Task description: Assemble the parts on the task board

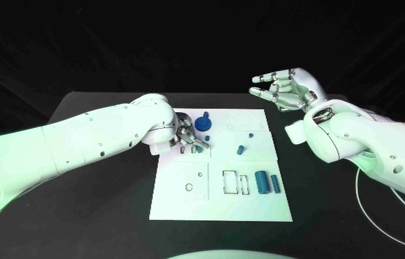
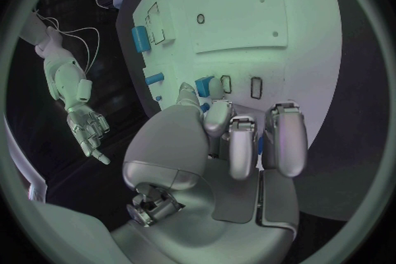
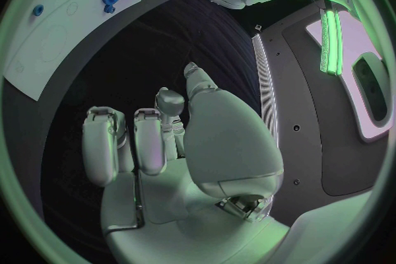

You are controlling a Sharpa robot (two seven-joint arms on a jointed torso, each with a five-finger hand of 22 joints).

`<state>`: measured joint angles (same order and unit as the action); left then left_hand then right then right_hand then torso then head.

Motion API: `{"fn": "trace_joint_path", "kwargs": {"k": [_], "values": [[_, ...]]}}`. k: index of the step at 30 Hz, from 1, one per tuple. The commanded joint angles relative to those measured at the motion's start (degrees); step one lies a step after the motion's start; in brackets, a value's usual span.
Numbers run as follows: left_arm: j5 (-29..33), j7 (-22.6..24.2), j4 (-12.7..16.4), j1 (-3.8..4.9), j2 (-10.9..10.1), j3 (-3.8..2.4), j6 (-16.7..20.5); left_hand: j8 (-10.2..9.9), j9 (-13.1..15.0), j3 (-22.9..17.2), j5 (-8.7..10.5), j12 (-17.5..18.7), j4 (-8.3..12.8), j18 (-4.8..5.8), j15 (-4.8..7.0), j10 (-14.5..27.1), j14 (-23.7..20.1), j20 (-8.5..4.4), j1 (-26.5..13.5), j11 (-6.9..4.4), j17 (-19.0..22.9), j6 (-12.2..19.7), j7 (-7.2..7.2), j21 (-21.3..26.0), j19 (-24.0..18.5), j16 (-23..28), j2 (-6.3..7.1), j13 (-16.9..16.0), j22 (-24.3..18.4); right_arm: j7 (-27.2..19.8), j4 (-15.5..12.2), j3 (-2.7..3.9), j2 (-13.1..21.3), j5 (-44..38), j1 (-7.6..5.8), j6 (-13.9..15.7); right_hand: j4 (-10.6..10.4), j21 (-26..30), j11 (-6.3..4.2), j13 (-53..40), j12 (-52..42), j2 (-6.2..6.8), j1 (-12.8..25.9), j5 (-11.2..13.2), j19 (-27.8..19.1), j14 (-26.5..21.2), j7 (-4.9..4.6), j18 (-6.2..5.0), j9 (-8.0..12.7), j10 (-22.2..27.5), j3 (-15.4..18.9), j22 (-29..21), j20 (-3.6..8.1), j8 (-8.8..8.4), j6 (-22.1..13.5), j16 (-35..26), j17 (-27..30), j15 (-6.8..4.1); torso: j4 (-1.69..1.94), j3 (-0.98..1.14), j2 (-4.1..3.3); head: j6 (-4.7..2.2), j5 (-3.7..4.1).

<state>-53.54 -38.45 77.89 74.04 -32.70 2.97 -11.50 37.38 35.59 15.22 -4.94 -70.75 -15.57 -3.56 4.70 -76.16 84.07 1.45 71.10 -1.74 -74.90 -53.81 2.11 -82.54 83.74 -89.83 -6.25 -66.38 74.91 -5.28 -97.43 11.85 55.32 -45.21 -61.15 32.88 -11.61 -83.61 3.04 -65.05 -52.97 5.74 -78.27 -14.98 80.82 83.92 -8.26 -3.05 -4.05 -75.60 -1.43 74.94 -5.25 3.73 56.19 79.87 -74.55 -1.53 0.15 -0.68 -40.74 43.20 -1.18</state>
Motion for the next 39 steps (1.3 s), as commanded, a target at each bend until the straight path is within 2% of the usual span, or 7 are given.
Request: {"fn": "trace_joint_path", "kwargs": {"k": [1, 23, 26, 27, 31, 32, 39], "values": [[0.49, -0.04, -0.12, 0.00, 0.15, -0.03, -1.15, 0.33, 0.22, -0.65, -0.40, -0.28, 0.05, 1.02, 0.23, -0.29, 5.93, 0.00, 0.88, 0.03, -15.10, 0.27, -0.02, -0.26, 1.13, -0.17, -0.18, -0.05, 4.34, -0.12, 0.04, 0.00, -0.10, -0.49, 0.08, -1.05, 0.01, 0.40, 0.09, 0.08, 0.24, -0.65, 0.08, -0.19, -0.34, 2.82, 0.02, -0.33, -0.08, 0.50, 0.33, 0.61, 0.06, 0.10, -0.42, -0.24, 0.06, 0.41, 0.03, 0.00, -0.03, 0.02, 0.04], [0.38, 0.08, -0.17, -0.02, 0.24, -0.04, -0.58, -1.65, 1.54, -13.19, -2.44, 0.78, 4.60, 0.98, 0.98, 0.56, 5.93, -0.71, 12.30, -0.74, -15.10, 2.41, -0.74, -0.17, 0.95, -0.17, -3.27, 0.36, 4.67, 0.12, 0.16, -0.01, -0.23, -0.48, 0.58, -1.81, 0.00, 0.44, 0.08, -0.06, -0.02, -0.79, 0.07, -0.30, -0.37, 2.82, 0.03, -0.34, -0.09, 0.40, 0.36, 0.57, 0.07, 0.12, -0.39, -0.27, 0.07, 0.41, 0.03, 0.05, -0.02, 0.48, 0.08], [0.36, 0.16, 0.12, -0.07, 0.04, -0.04, -0.28, -2.52, 1.59, -20.23, -5.65, 1.73, 5.33, 0.94, 0.80, 1.23, 5.93, -0.63, 14.24, -0.34, -15.10, 3.03, -0.16, 0.10, 0.73, -0.17, -0.57, 0.91, 4.44, 0.22, 0.20, -0.01, -0.27, -0.48, 0.72, -2.09, 0.00, 0.31, 0.08, -0.22, -0.27, -0.81, 0.07, -0.33, -0.19, 2.88, 0.03, -0.28, -0.09, 0.29, 0.36, 0.84, 0.07, 0.12, -0.38, -0.09, -0.22, 0.40, 0.03, 0.07, -0.03, 0.42, 0.00], [0.36, 0.19, 0.25, -0.08, -0.05, -0.05, -0.21, -2.61, 2.11, -28.47, -5.65, 2.13, 3.07, 0.87, 0.66, 1.23, 5.93, -0.36, 11.85, 1.09, -15.10, 2.58, 0.34, 0.27, 0.60, -0.17, 3.25, 1.17, 4.40, 0.25, 0.23, -0.01, -0.29, -0.49, 0.75, -2.18, 0.00, 0.31, 0.08, -0.22, -0.27, -0.81, 0.07, -0.33, -0.19, 2.88, 0.03, -0.28, -0.09, 0.29, 0.36, 0.84, 0.07, 0.12, -0.38, -0.09, -0.22, 0.40, 0.04, 0.08, -0.02, 0.41, -0.03], [0.44, 0.34, 0.92, -0.13, -0.54, -0.05, 0.05, -2.17, 3.40, -41.08, -6.18, 2.18, 3.05, 0.86, 0.36, 0.96, 5.93, -0.10, 9.18, 0.31, -15.10, 2.63, 0.05, 0.35, 0.60, -0.17, 9.19, 1.29, 4.53, 0.43, 0.29, -0.01, -0.34, -0.52, 0.83, -2.40, 0.00, 0.31, 0.08, -0.22, -0.27, -0.81, 0.07, -0.33, -0.19, 2.88, 0.03, -0.28, -0.09, 0.29, 0.36, 0.84, 0.07, 0.12, -0.38, -0.09, -0.22, 0.40, 0.04, 0.10, -0.03, 0.43, -0.01], [0.53, 0.38, 1.14, -0.14, -0.71, -0.05, 0.14, -1.40, 4.82, -50.07, -5.78, 2.14, 3.49, 0.88, 0.38, 0.60, 5.93, -0.03, 4.52, 0.65, -15.10, 2.55, 0.22, 0.41, 0.63, -0.17, 12.44, 1.33, 4.67, 0.50, 0.29, -0.01, -0.34, -0.55, 0.84, -2.42, 0.00, 0.31, 0.08, -0.22, -0.27, -0.81, 0.07, -0.33, -0.19, 2.88, 0.03, -0.28, -0.09, 0.29, 0.36, 0.84, 0.07, 0.12, -0.38, -0.09, -0.22, 0.40, 0.05, 0.11, -0.03, 0.44, -0.01], [0.82, 0.74, 2.95, -0.19, -2.24, -0.06, 2.07, -0.40, 6.69, -56.86, -5.99, 2.01, 7.19, 0.98, 0.28, 0.14, 5.93, -0.04, -0.31, -0.03, -15.10, 2.38, 0.15, 0.11, 0.94, -0.17, 14.59, 1.32, 5.38, 0.72, 0.33, -0.02, -0.24, -0.67, 0.88, -2.52, 0.01, 0.33, 0.07, -0.14, -0.16, -0.83, 0.05, -0.35, -0.21, 2.86, 0.04, -0.29, -0.10, 0.32, 0.37, 0.80, 0.07, 0.13, -0.38, -0.18, -0.09, 0.40, 0.17, 0.14, 0.06, 0.40, -0.03]]}}
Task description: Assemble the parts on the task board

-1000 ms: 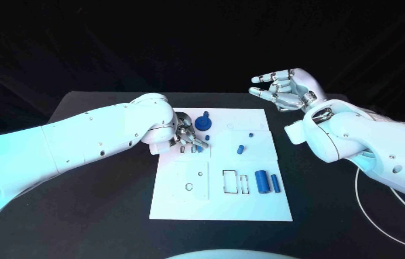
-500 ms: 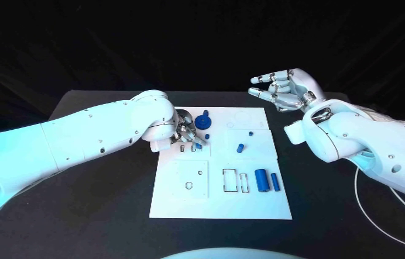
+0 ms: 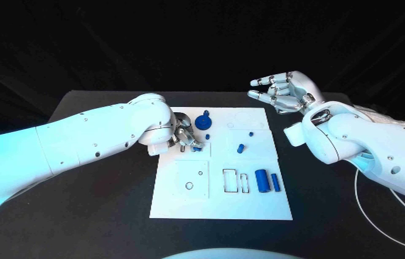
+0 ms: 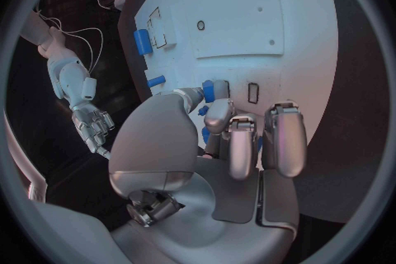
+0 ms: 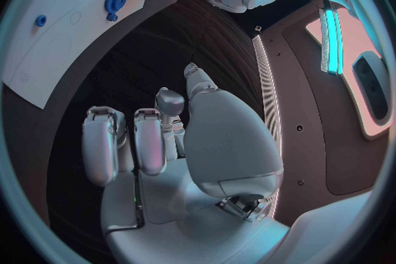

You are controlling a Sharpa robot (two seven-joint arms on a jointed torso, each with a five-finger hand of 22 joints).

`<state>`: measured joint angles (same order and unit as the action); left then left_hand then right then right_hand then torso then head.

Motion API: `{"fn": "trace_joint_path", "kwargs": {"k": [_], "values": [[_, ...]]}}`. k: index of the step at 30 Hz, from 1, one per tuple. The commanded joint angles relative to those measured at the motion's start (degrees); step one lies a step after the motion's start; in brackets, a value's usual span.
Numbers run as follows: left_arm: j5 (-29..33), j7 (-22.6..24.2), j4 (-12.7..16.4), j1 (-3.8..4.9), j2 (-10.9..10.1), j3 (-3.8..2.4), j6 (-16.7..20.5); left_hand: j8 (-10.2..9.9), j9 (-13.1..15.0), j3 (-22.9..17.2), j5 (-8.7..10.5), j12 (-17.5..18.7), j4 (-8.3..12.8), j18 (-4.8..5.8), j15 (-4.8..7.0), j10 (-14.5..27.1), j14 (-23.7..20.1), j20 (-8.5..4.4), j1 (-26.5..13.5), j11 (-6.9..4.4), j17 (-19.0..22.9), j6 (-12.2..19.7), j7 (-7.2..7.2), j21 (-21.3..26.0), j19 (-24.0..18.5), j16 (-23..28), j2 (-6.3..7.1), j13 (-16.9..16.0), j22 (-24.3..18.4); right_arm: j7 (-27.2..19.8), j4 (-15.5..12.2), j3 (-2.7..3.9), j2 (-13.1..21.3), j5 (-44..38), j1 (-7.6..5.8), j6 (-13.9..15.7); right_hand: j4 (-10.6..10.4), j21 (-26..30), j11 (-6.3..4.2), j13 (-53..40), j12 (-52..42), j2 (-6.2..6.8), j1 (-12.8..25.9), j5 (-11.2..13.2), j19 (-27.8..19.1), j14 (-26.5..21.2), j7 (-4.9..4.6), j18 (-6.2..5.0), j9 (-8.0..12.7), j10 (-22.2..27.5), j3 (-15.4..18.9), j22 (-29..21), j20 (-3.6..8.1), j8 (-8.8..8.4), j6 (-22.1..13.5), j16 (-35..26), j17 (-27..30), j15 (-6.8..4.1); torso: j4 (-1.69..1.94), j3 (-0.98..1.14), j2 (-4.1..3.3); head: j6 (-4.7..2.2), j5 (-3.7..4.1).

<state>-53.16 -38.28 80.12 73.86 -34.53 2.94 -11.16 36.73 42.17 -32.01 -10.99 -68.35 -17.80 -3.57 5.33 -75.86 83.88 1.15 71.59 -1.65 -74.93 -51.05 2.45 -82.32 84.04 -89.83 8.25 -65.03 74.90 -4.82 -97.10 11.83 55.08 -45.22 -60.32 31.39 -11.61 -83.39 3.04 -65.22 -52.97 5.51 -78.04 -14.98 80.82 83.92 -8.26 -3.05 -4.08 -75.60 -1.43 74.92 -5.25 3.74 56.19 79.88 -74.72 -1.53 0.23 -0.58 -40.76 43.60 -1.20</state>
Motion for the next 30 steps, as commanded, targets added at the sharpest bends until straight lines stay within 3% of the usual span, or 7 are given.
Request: {"fn": "trace_joint_path", "kwargs": {"k": [1, 4, 10, 13, 30], "values": [[0.45, 0.65, 0.99, -0.01, -0.66, -0.04, 2.32, 0.30, 0.23, -9.95, -0.06, -0.45, 9.74, 1.01, -0.33, -0.25, 6.12, 0.25, -1.21, -0.17, -15.07, -0.41, -0.19, -0.19, 0.70, -0.17, 0.17, -0.09, 5.50, 0.27, -0.01, 0.00, 0.00, -0.68, 0.05, -1.03, 0.01, 0.11, 0.07, 0.03, -0.16, -0.60, -0.18, -0.35, -0.21, 2.86, 0.03, -0.29, -0.06, 0.33, 0.37, 0.83, 0.07, 0.13, -0.38, -0.18, 0.08, 0.40, 0.04, 0.07, 0.04, -0.05, -0.09], [0.15, 0.90, 1.88, -0.08, -1.49, -0.03, 4.13, 0.50, 0.65, -11.01, -1.06, -0.74, 10.91, 1.11, -0.24, -0.59, 6.12, 0.17, -2.36, -0.25, -15.07, -0.62, -0.31, -0.48, 0.93, -0.17, 0.45, -0.37, 5.94, 0.30, -0.02, -0.01, -0.02, -0.73, 0.07, -1.05, 0.01, 0.11, 0.07, 0.03, -0.16, -0.60, -0.18, -0.35, -0.21, 2.86, 0.03, -0.29, -0.06, 0.33, 0.37, 0.83, 0.07, 0.13, -0.38, -0.18, 0.08, 0.40, 0.03, 0.15, 0.03, -0.14, -0.17], [-0.95, 1.23, 3.57, -0.67, -3.25, -0.01, 6.25, 0.59, 0.93, -11.72, -1.66, -0.90, 11.84, 1.19, -0.18, -0.81, 6.12, 0.11, -3.09, -0.33, -15.07, -0.78, -0.38, -0.73, 1.13, -0.17, 0.70, -0.54, 6.33, 0.32, 0.02, -0.02, -0.03, -0.76, 0.14, -1.11, 0.02, 0.12, 0.06, 0.03, -0.18, -0.61, -0.19, -0.38, -0.21, 2.86, 0.04, -0.29, -0.07, 0.32, 0.39, 0.82, 0.08, 0.13, -0.37, -0.18, 0.06, 0.40, 0.16, 0.01, -0.01, -0.16, -0.06], [-1.83, 1.31, 3.92, -0.90, -3.59, -0.01, 6.68, 0.60, 0.98, -11.85, -1.73, -0.87, 12.04, 1.20, -0.16, -0.81, 6.12, 0.10, -3.20, -0.35, -15.07, -0.81, -0.39, -0.76, 1.14, -0.17, 0.76, -0.51, 6.36, 0.31, 0.02, -0.02, -0.04, -0.76, 0.17, -1.15, 0.02, 0.12, 0.06, 0.03, -0.18, -0.61, -0.19, -0.38, -0.21, 2.86, 0.04, -0.29, -0.07, 0.32, 0.39, 0.82, 0.08, 0.13, -0.37, -0.18, 0.06, 0.40, 0.23, 0.08, -0.01, -0.15, -0.06], [-7.94, 1.19, 4.14, -1.43, -2.80, 0.02, 6.25, 0.59, 1.06, -11.99, -1.74, -0.98, 12.45, 1.25, -0.14, -0.93, 6.12, 0.07, -3.40, -0.37, -15.07, -0.86, -0.41, -0.88, 1.24, -0.17, 0.98, -0.63, 6.55, 0.32, 0.14, -0.03, -0.26, -0.76, 0.30, -1.64, 0.03, 0.13, 0.06, 0.06, -0.15, -0.62, -0.20, -0.36, -0.22, 2.86, 0.04, -0.29, -0.07, 0.32, 0.41, 0.80, 0.08, 0.14, -0.35, -0.20, 0.09, 0.39, 0.17, 0.06, -0.06, 0.08, -0.18]]}}
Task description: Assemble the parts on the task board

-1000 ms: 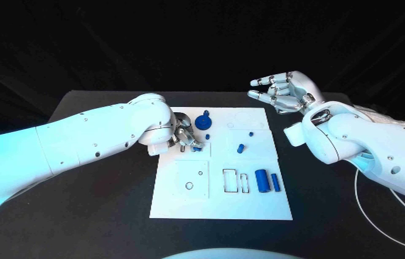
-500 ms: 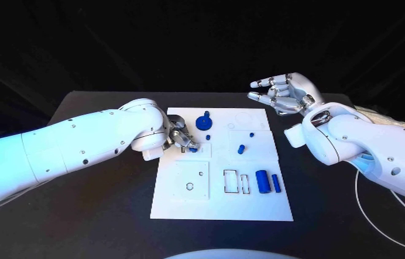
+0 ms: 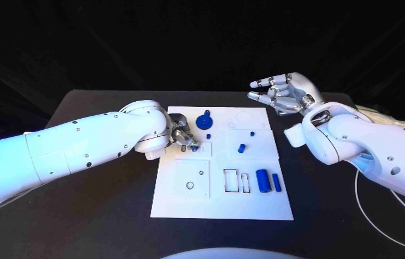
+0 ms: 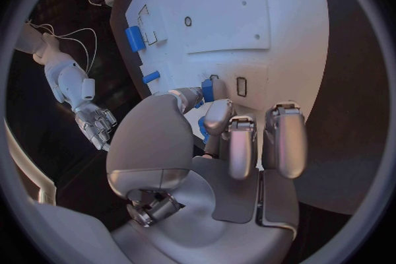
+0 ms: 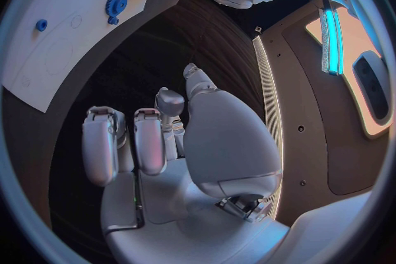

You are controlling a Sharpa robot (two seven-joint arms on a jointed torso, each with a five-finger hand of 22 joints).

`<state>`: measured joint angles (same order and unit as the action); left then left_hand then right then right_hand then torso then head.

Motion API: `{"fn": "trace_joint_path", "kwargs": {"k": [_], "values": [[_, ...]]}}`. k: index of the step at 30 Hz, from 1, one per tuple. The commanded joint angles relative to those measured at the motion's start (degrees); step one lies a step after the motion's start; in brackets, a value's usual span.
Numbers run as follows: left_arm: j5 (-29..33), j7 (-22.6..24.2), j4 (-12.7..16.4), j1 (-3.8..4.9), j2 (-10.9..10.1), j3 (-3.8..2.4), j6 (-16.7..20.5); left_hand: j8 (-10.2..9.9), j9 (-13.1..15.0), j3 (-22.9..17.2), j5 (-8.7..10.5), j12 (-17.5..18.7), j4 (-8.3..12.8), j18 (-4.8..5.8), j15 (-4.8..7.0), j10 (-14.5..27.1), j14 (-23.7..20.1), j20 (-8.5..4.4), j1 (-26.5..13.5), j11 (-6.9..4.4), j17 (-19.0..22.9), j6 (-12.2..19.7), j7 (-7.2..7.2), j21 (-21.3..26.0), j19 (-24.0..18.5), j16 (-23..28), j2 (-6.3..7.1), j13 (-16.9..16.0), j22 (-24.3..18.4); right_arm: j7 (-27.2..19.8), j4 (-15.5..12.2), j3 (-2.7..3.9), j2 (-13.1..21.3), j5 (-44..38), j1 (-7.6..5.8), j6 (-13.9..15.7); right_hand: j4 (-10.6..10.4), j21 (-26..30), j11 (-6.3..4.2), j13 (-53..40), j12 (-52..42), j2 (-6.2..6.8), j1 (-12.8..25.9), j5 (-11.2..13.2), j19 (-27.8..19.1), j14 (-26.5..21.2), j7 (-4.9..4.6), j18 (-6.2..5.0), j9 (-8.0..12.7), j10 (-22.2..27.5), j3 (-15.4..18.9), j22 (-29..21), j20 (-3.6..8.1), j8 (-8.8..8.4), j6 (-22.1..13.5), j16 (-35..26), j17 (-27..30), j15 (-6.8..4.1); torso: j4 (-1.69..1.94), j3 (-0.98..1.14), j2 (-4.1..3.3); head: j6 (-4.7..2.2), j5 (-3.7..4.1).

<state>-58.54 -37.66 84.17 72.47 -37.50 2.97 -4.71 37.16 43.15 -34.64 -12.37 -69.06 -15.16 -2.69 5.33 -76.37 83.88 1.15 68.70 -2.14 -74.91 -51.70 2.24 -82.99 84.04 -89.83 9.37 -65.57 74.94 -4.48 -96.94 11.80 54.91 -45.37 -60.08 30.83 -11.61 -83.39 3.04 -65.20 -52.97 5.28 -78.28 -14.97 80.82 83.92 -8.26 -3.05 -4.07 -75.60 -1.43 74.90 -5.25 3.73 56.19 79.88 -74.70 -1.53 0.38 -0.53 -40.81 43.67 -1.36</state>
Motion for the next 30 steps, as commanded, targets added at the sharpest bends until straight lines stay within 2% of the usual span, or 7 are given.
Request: {"fn": "trace_joint_path", "kwargs": {"k": [1, 21, 30], "values": [[-2.80, 0.54, 0.08, -0.06, 0.21, -0.01, -0.43, 0.16, 0.08, -9.36, -0.36, -0.29, 9.84, 0.37, -0.14, -0.45, 6.12, 0.07, -0.52, 0.13, -15.09, -0.21, -0.21, -0.21, 1.24, -0.17, -0.12, -0.12, 6.52, -0.01, 0.00, 0.00, -0.11, -0.61, 0.07, -1.12, 0.03, 0.13, 0.06, 0.06, -0.12, -0.39, 0.04, -0.35, -0.22, 2.86, 0.04, -0.30, -0.09, 0.33, 0.42, 0.81, 0.08, 0.14, -0.35, -0.21, 0.08, 0.39, 0.03, 0.02, -0.01, 0.00, -0.01], [-4.74, -0.22, -0.08, -0.10, 0.30, 0.07, -5.99, 0.09, 0.16, -9.55, -0.35, -0.30, 10.52, 0.35, -0.11, -0.52, 6.12, 0.05, -0.54, 0.10, -15.09, -0.22, -0.22, -0.14, 1.19, -0.17, 0.02, -0.14, 6.47, 0.07, 0.02, -0.02, -0.10, -0.33, 0.15, -1.63, -0.02, 0.16, 0.07, 0.11, -0.08, -0.43, 0.14, -0.20, -0.25, 2.85, 0.04, -0.31, -0.09, 0.35, 0.50, 0.76, 0.08, 0.15, -0.33, -0.25, 0.12, 0.39, -0.02, 0.00, 0.00, 0.68, 0.02], [-4.78, -0.31, -0.35, -0.10, 0.56, 0.07, -6.76, 0.09, 0.17, -9.56, -0.35, -0.25, 10.57, 0.34, -0.11, -0.49, 6.12, 0.04, -0.55, 0.10, -15.09, -0.23, -0.22, -0.12, 1.18, -0.17, 0.02, -0.08, 6.45, 0.04, 0.07, -0.02, -0.14, 1.29, 0.17, -1.88, -0.08, 0.21, 0.07, 0.12, -0.10, -0.49, 0.24, -0.13, -0.30, 2.85, 0.04, -0.33, -0.10, 0.34, 0.56, 0.68, 0.09, 0.16, -0.32, -0.28, 0.15, 0.40, -0.02, 0.03, -0.02, 0.87, 0.07]]}}
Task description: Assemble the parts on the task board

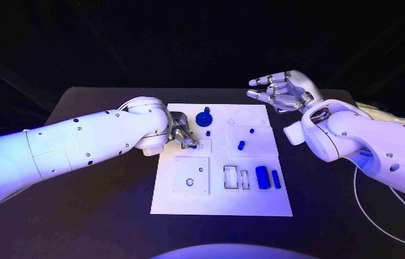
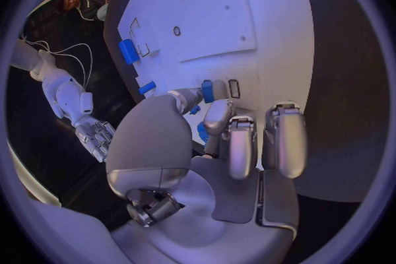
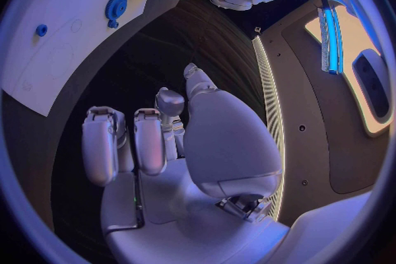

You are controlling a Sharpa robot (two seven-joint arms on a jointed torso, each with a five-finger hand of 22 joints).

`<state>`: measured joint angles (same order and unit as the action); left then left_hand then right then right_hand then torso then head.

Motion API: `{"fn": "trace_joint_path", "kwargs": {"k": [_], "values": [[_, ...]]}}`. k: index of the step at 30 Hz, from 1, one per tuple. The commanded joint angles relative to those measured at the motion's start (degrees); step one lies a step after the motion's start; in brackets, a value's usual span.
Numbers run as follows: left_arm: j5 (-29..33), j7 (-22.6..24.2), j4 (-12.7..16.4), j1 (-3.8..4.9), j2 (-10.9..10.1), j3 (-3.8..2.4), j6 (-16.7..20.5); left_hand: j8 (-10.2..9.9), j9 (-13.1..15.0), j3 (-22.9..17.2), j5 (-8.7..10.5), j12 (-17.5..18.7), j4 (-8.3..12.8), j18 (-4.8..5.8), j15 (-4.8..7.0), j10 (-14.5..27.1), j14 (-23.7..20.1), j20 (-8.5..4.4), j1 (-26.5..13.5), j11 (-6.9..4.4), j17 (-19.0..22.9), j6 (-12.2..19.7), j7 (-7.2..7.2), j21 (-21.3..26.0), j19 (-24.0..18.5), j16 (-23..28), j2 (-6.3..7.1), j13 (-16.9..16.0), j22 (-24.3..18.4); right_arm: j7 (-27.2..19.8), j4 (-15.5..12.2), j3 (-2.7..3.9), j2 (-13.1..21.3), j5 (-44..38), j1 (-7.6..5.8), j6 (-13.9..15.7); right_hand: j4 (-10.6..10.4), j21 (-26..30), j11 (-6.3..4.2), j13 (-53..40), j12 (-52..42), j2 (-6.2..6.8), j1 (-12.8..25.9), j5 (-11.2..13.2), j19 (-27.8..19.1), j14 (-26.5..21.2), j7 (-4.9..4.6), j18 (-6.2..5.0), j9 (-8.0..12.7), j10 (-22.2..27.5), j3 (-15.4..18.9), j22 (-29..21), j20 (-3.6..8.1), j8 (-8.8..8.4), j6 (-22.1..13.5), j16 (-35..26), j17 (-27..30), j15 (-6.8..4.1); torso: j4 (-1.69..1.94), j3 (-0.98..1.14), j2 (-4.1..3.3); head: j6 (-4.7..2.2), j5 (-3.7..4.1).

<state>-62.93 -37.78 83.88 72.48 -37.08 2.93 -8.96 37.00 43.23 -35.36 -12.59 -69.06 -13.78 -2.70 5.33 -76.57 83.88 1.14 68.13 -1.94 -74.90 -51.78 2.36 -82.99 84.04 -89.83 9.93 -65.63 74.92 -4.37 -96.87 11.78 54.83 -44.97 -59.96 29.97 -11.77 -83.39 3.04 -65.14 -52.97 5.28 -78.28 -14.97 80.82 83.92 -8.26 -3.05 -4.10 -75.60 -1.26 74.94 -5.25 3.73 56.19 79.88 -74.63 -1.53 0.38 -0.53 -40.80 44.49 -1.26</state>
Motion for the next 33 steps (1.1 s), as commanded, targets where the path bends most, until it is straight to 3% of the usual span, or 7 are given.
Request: {"fn": "trace_joint_path", "kwargs": {"k": [1, 10, 21, 33], "values": [[-0.39, -0.20, -0.10, -0.10, 0.17, 0.11, -2.54, 0.25, 0.09, -8.84, -0.13, -0.25, 9.19, 0.35, -0.11, -0.30, 6.12, 0.05, 0.02, -0.10, -15.10, -0.14, -0.34, -0.12, 1.18, -0.17, -0.54, -0.02, 6.46, -0.07, 0.00, 0.00, -0.05, 0.96, 0.05, -1.03, 0.07, 0.21, 0.07, 0.05, -0.10, -0.49, 0.25, -0.13, -0.30, 2.85, 0.03, -0.33, -0.06, 0.34, 0.40, 0.64, 0.09, 0.16, -0.32, -0.28, 0.08, 0.40, -0.01, 0.02, -0.02, 0.08, -0.02], [-0.37, -0.23, -0.60, -0.10, 0.98, 0.11, -2.75, 0.18, 0.15, -8.64, -0.04, -0.41, 9.14, 0.38, -0.16, -0.49, 6.12, 0.06, -0.86, -0.03, -15.10, -0.33, -0.30, -0.15, 1.20, -0.17, -0.74, -0.20, 6.55, -0.06, -0.06, 0.00, -0.02, 1.17, 0.05, -1.09, 0.07, 0.21, 0.07, 0.05, -0.10, -0.49, 0.25, -0.13, -0.30, 2.85, 0.03, -0.33, -0.06, 0.34, 0.40, 0.64, 0.09, 0.16, -0.32, -0.28, 0.08, 0.40, -0.02, 0.03, 0.00, 0.25, -0.05], [-0.35, -0.35, -1.84, -0.07, 2.06, 0.14, -4.77, -0.42, -0.02, -3.34, 0.28, -1.35, 7.15, 0.44, 0.02, -1.34, 6.12, -0.03, -6.21, -0.38, -15.10, -2.10, -0.89, -0.25, 1.33, -0.17, -1.63, -1.26, 6.95, 0.13, -0.39, 0.00, 0.10, 1.13, 0.05, -1.17, 0.03, 0.22, 0.08, 0.07, -0.09, -0.55, 0.31, -0.12, -0.31, 2.85, 0.03, -0.33, -0.06, 0.35, 0.43, 0.62, 0.09, 0.16, -0.32, -0.30, 0.10, 0.40, -0.02, 0.11, 0.01, 0.45, -0.04], [-0.54, -0.41, -3.03, -0.04, 2.96, 0.14, -5.68, -0.93, -0.47, 0.11, 0.19, -2.56, 5.62, 0.67, 0.36, -2.60, 6.12, -0.33, -9.61, -0.83, -15.10, -4.13, -1.44, -0.89, 1.89, -0.17, -2.60, -2.71, 7.91, 0.25, -0.70, 0.00, 0.17, 0.99, 0.05, -0.87, -0.06, 0.23, 0.08, 0.06, -0.14, -0.67, 0.46, -0.16, -0.30, 2.86, 0.03, -0.33, -0.07, 0.32, 0.51, 0.62, 0.09, 0.15, -0.33, -0.31, 0.09, 0.40, 0.04, 0.02, -0.01, 0.54, 0.01]]}}
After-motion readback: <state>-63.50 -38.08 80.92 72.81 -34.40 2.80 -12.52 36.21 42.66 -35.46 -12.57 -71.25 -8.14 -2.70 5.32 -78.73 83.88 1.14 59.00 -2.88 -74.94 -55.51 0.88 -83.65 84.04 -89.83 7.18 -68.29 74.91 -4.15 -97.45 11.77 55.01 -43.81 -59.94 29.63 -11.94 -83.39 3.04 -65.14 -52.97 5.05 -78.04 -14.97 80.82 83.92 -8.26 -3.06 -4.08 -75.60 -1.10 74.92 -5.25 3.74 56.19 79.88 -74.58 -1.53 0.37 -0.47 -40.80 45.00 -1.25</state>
